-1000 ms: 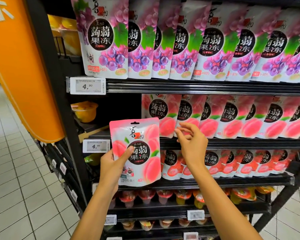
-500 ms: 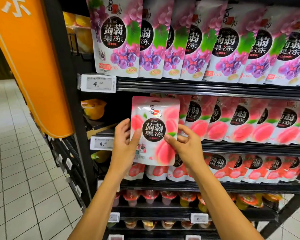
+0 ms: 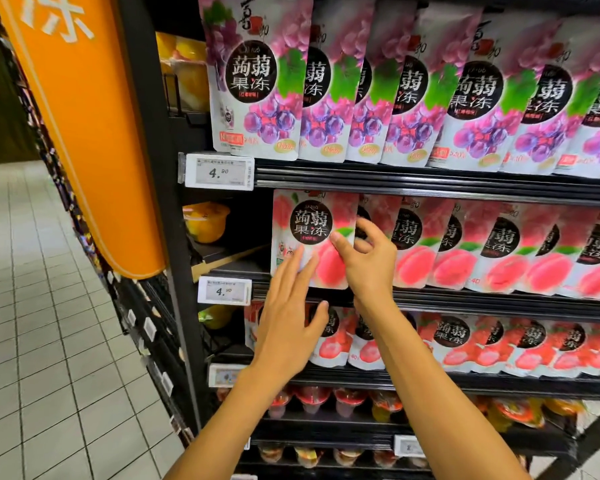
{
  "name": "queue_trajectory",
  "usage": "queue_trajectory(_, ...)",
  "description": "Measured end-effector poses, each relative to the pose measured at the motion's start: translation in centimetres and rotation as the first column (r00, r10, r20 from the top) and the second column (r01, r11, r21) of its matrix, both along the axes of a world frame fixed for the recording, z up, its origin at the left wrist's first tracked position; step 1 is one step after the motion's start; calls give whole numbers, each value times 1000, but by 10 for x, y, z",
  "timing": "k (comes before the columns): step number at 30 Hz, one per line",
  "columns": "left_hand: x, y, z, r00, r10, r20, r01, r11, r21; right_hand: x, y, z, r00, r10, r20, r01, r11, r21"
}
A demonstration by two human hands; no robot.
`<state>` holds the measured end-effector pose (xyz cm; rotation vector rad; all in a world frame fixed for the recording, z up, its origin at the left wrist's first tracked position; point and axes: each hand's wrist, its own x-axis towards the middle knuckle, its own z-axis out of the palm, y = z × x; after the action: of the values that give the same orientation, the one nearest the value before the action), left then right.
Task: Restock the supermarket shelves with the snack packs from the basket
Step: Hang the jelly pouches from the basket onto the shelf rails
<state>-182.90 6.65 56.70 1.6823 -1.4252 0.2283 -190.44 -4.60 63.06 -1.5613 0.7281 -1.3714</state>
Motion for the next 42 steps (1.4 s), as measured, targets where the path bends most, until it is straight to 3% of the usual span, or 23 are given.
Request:
queue_trajectory(4, 4, -7, -2, 999, 25, 19, -26, 999, 25, 1, 5, -1, 1000, 15, 10, -15, 999, -43)
queue_trajectory(9, 4, -11, -10, 996, 58, 62, -64, 993, 98, -4, 7, -10, 993, 38, -113, -52, 991, -127)
queue_trajectory(15, 5, -12, -12, 991, 87, 102, -97, 990, 101, -30, 4, -14, 888, -235, -395, 124, 950, -287)
queue_trajectory(17, 4, -14, -11, 991, 89, 95, -98, 991, 89, -32, 5, -15, 852, -249, -461, 122, 950, -288)
queue_trajectory(27, 18, -19, -4, 977, 189, 97, -199, 975, 102, -4, 12, -15, 843, -238, -483, 136, 962, -236)
queue_trajectory(42, -9, -28, -9, 987, 156, 49, -160, 984, 76, -23, 6, -18, 867, -258, -426, 204, 964, -169)
